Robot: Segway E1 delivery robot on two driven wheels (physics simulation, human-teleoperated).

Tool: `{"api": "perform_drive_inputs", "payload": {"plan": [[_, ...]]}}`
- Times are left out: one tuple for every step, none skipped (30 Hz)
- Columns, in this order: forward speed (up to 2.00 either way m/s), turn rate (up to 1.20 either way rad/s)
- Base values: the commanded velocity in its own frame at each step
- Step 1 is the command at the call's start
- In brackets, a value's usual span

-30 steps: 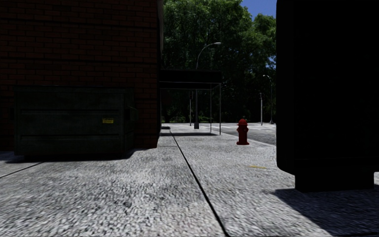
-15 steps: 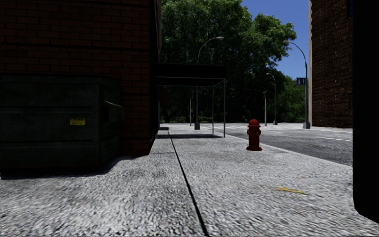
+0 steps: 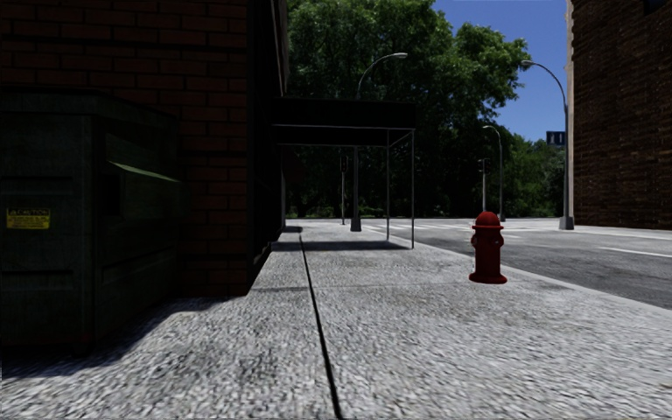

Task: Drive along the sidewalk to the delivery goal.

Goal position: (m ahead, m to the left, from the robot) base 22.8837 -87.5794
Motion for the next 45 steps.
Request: {"api": "perform_drive_inputs", "payload": {"plan": [[2.00, 0.07], [2.00, 0.07], [2.00, 0.05], [2.00, 0.00], [2.00, 0.00], [2.00, 0.00], [2.00, 0.00], [2.00, 0.00], [2.00, 0.00], [2.00, 0.00], [2.00, 0.00], [2.00, 0.00], [2.00, 0.00], [2.00, 0.00], [2.00, 0.00], [2.00, 0.00], [2.00, 0.00], [2.00, 0.00], [2.00, 0.00], [2.00, 0.00], [2.00, 0.00], [2.00, 0.00], [2.00, 0.00], [2.00, 0.00], [2.00, 0.00], [2.00, 0.00], [2.00, 0.00], [2.00, 0.00], [2.00, 0.00], [2.00, 0.00], [2.00, 0.00], [2.00, 0.00], [2.00, 0.00], [2.00, 0.00], [2.00, 0.00], [2.00, 0.00], [2.00, 0.00], [2.00, 0.00], [2.00, 0.00], [2.00, 0.00], [2.00, 0.00], [2.00, 0.06], [2.00, 0.12], [2.00, 0.27], [2.00, 0.27]]}}
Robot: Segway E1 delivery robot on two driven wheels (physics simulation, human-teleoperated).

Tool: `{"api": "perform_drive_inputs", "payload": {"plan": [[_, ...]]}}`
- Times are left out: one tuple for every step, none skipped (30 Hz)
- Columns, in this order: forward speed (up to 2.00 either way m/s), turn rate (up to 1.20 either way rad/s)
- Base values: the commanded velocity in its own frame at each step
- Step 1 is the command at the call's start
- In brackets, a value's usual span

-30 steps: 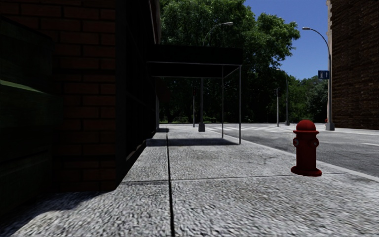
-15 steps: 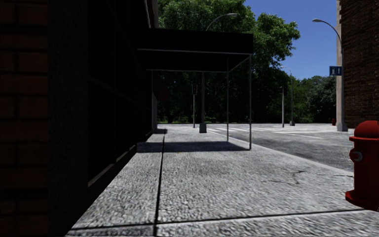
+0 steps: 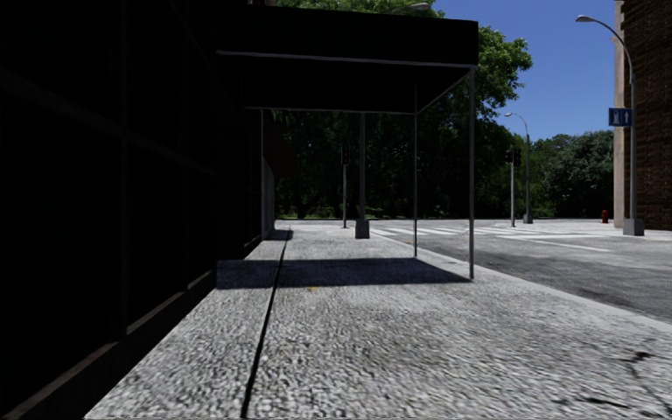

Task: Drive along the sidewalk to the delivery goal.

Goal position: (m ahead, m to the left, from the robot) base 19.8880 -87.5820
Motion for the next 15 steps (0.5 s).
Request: {"api": "perform_drive_inputs", "payload": {"plan": [[2.00, 0.31], [2.00, 0.32], [2.00, 0.32], [2.00, 0.32], [2.00, 0.32], [2.00, 0.32], [2.00, 0.32], [2.00, 0.30], [2.00, 0.20], [2.00, 0.20], [2.00, 0.17], [2.00, 0.16], [2.00, 0.16], [2.00, 0.16], [2.00, 0.16]]}}
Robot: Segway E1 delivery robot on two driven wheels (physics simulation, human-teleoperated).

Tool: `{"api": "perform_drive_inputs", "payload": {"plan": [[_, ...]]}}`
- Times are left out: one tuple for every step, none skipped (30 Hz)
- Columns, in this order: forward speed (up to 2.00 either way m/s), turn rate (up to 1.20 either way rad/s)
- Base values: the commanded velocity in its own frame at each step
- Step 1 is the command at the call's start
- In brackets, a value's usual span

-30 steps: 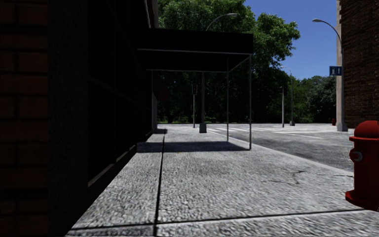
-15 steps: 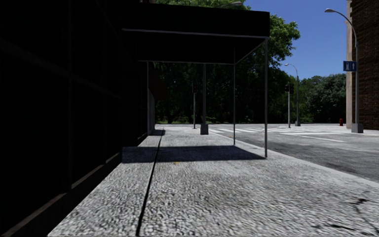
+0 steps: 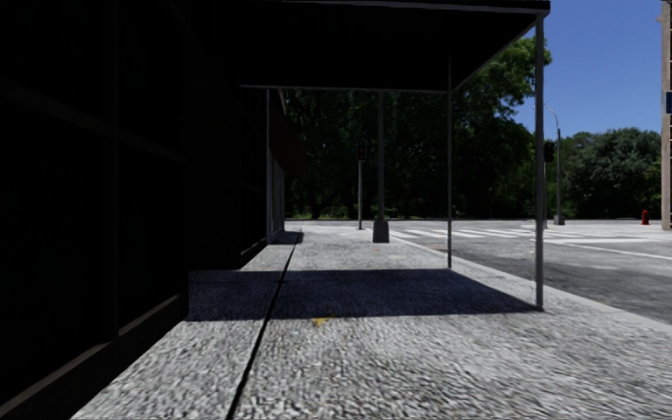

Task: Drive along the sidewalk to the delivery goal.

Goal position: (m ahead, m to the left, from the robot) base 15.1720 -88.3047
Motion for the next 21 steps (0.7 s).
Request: {"api": "perform_drive_inputs", "payload": {"plan": [[2.00, 0.16], [2.00, 0.16], [2.00, 0.16], [2.00, 0.16], [2.00, 0.16], [2.00, 0.11], [2.00, 0.00], [2.00, 0.00], [2.00, 0.00], [2.00, 0.00], [2.00, 0.00], [2.00, 0.00], [2.00, 0.00], [2.00, 0.00], [2.00, 0.00], [2.00, 0.00], [2.00, 0.00], [2.00, 0.00], [2.00, 0.00], [2.00, 0.00], [2.00, 0.00]]}}
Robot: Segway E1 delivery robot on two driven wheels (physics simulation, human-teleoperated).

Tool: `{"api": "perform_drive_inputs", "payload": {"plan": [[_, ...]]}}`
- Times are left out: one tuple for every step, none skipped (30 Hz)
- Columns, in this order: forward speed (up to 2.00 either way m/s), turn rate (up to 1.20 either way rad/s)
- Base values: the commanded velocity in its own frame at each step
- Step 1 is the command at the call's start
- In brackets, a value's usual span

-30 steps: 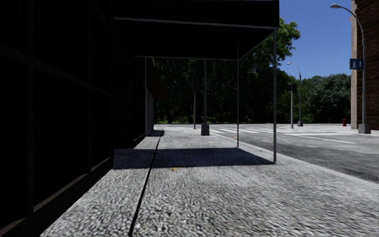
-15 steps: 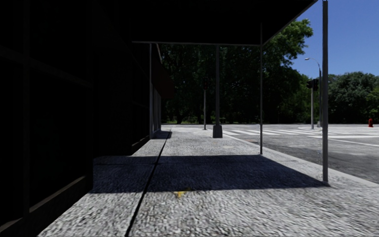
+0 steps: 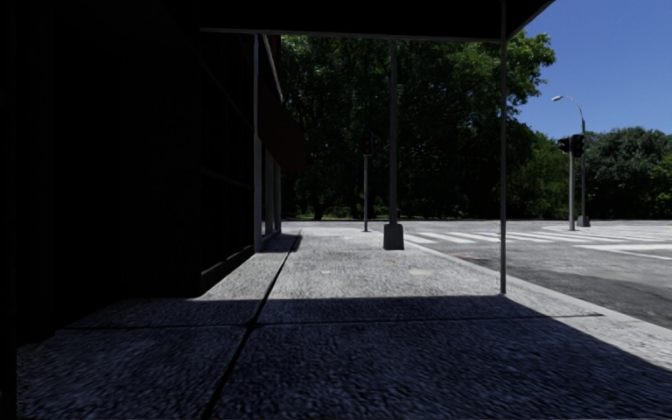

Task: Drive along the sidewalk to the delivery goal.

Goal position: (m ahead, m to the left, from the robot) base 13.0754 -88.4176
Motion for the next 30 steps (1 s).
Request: {"api": "perform_drive_inputs", "payload": {"plan": [[1.94, 0.00], [1.94, 0.00], [1.83, 0.00], [1.77, 0.00], [1.74, 0.00], [1.74, 0.00], [1.70, 0.00], [1.68, 0.00], [1.67, 0.00], [1.66, 0.00], [1.65, 0.00], [1.65, 0.00], [1.65, 0.00], [1.65, 0.00], [1.65, 0.00], [1.65, 0.00], [1.65, 0.00], [1.65, 0.00], [1.65, 0.00], [1.66, 0.00], [1.66, 0.00], [1.69, 0.00], [1.73, 0.00], [1.77, 0.00], [1.79, 0.00], [1.79, 0.00], [1.79, 0.00], [1.79, 0.00], [1.79, 0.00], [1.79, 0.00]]}}
